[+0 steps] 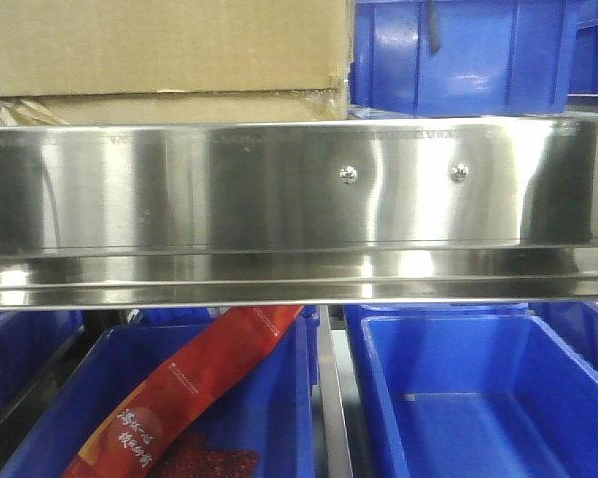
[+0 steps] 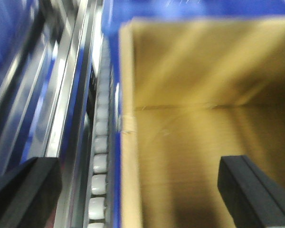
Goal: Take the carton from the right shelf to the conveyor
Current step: 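Clamp the carton's side walls between both grippers' fingers, then lift the carton off the shelf with both grippers and pull it back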
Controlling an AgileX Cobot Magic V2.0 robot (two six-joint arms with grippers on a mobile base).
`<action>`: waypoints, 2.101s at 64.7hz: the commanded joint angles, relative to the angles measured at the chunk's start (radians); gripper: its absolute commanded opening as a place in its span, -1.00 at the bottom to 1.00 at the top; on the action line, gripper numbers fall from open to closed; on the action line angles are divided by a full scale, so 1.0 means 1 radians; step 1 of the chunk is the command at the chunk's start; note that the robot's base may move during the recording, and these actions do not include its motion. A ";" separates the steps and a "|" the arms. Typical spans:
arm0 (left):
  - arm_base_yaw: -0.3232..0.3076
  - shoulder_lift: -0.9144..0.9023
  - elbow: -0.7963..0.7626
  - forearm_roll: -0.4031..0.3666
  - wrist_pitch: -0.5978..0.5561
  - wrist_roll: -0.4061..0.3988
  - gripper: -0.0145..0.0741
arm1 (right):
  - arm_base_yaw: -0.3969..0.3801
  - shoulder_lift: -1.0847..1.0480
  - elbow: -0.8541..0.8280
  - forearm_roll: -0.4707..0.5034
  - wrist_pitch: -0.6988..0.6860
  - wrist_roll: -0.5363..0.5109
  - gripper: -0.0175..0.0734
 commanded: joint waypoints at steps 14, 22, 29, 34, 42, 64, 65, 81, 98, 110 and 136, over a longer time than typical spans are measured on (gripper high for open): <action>0.003 0.086 -0.007 -0.012 -0.033 -0.007 0.62 | 0.004 0.117 -0.010 -0.026 -0.011 0.007 0.62; 0.003 0.100 -0.007 -0.012 -0.041 -0.007 0.62 | 0.004 0.134 -0.010 -0.026 -0.011 0.007 0.62; 0.003 0.107 -0.007 -0.012 -0.047 -0.007 0.62 | 0.004 0.134 -0.010 -0.026 -0.011 0.007 0.62; 0.003 0.109 -0.007 -0.006 -0.059 -0.007 0.62 | 0.004 0.134 -0.010 -0.026 -0.011 0.007 0.62; 0.003 0.121 -0.007 -0.006 -0.061 -0.007 0.62 | 0.004 0.136 -0.010 -0.026 -0.011 0.007 0.62; 0.003 0.152 -0.007 -0.011 -0.025 -0.007 0.50 | 0.004 0.138 -0.010 -0.026 -0.011 0.007 -0.14; 0.003 0.154 -0.007 -0.011 -0.022 -0.007 0.47 | 0.004 0.138 -0.010 -0.026 -0.011 0.007 -0.22; 0.003 0.154 -0.007 -0.011 0.006 -0.007 -0.70 | 0.004 0.140 -0.010 -0.026 -0.011 0.007 -0.75; 0.003 0.138 -0.042 -0.013 0.040 -0.007 -0.71 | 0.004 0.107 -0.025 -0.026 -0.011 0.009 -0.76; -0.003 0.061 -0.084 -0.071 0.053 -0.007 -0.71 | 0.004 0.025 -0.068 -0.026 -0.011 0.009 -0.76; -0.138 -0.072 -0.083 -0.049 0.053 -0.114 -0.71 | 0.004 -0.170 -0.019 -0.026 -0.011 0.004 -0.76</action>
